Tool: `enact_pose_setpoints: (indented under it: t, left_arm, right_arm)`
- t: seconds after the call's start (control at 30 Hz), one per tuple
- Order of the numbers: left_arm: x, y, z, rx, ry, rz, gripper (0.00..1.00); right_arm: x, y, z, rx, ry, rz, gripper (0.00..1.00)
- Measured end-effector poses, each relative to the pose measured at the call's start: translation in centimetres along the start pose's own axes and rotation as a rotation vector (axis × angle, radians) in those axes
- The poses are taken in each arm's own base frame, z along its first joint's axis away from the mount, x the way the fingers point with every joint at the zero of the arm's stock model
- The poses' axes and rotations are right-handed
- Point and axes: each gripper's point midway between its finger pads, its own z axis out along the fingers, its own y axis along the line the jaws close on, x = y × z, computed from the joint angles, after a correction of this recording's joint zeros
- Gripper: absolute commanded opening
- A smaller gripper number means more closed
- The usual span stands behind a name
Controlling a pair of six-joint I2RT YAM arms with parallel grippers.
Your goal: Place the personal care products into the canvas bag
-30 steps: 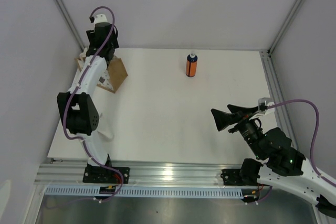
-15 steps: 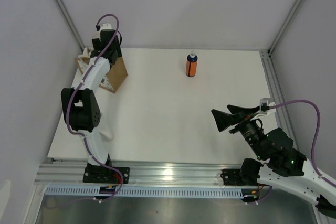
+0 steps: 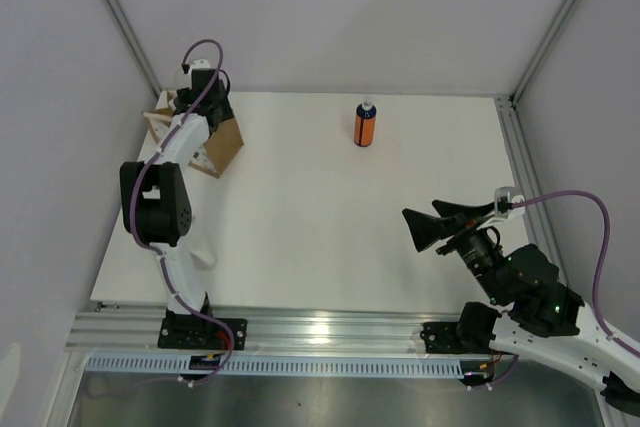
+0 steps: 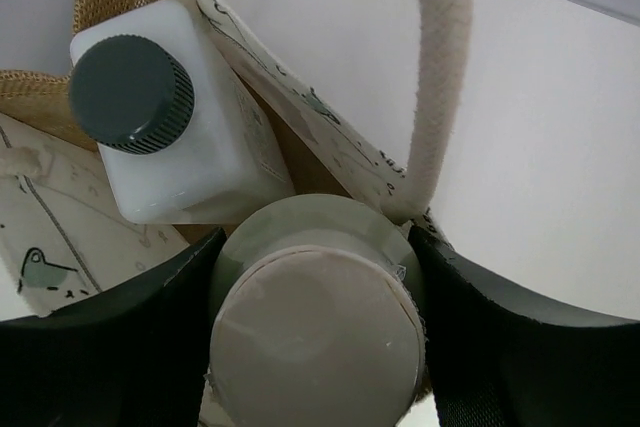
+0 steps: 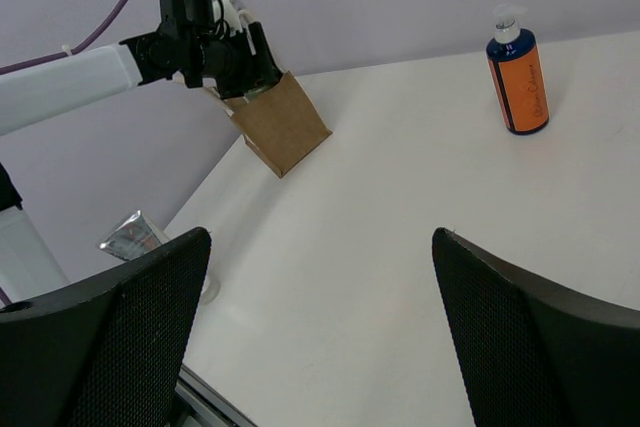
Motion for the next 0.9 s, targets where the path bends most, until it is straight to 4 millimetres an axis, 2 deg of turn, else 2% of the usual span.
enact_pose_setpoints:
  t: [0.1, 0.13, 0.3, 0.43, 0.77, 0.9]
  left_arm:
    - [0.56, 0.31, 0.5, 0.007, 0.006, -0.025, 0.38]
    - [0.7, 0.31, 0.63, 0.015, 0.008, -0.029, 0.45]
    - [0.87, -0.08, 0.9, 0.051, -0.005, -0.049, 0.6]
    - [0.85, -0.21, 0.95, 0.062, -0.009, -0.052, 0.67]
    - [1.1, -0.25, 0.53, 0.08, -0.002, -0.052, 0.76]
    - [0.74, -0.25, 0.23, 0.084, -0.01, -0.056, 0.83]
  right_arm:
    - [-0.01, 0.0, 0.0, 0.0, 0.0, 0.0, 0.96]
    - [0.01, 0.0, 0.0, 0.0, 0.0, 0.0, 0.96]
    - [0.01, 0.0, 0.0, 0.0, 0.0, 0.0, 0.96]
    - [0.01, 0.0, 0.0, 0.0, 0.0, 0.0, 0.96]
    - [0.02, -0.01, 0.0, 0.0, 0.001, 0.0, 0.96]
    - [-0.04, -0.03, -0.06, 0.0, -0.001, 0.001, 0.96]
